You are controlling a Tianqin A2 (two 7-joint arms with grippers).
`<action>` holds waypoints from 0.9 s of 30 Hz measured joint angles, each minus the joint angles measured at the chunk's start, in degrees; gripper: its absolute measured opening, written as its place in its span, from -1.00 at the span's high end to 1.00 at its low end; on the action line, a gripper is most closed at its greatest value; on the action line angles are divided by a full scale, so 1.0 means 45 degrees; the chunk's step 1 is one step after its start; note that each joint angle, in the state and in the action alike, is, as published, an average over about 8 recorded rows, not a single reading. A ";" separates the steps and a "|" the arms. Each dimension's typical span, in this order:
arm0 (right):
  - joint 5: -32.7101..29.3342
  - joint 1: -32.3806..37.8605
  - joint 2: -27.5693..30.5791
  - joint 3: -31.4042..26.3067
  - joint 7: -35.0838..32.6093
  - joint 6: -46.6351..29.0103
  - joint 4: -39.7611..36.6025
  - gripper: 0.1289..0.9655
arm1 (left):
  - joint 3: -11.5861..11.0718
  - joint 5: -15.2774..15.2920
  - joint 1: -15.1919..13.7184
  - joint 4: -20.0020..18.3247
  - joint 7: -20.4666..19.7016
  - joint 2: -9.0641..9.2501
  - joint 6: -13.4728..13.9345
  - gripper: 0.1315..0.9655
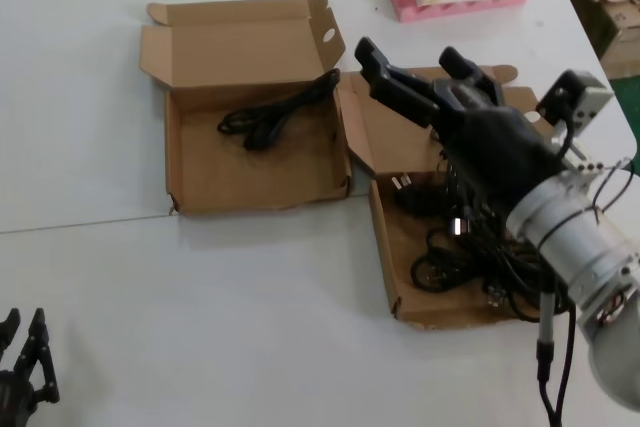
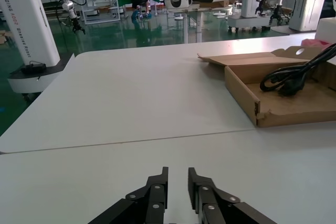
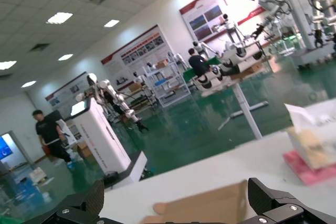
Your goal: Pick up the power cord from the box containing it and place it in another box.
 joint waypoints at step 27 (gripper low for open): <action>-0.0276 -0.2914 0.0094 0.0567 0.0000 0.1413 0.0917 -1.00 | 0.0000 -0.0001 0.0000 0.0000 0.0000 0.0000 0.0000 -0.18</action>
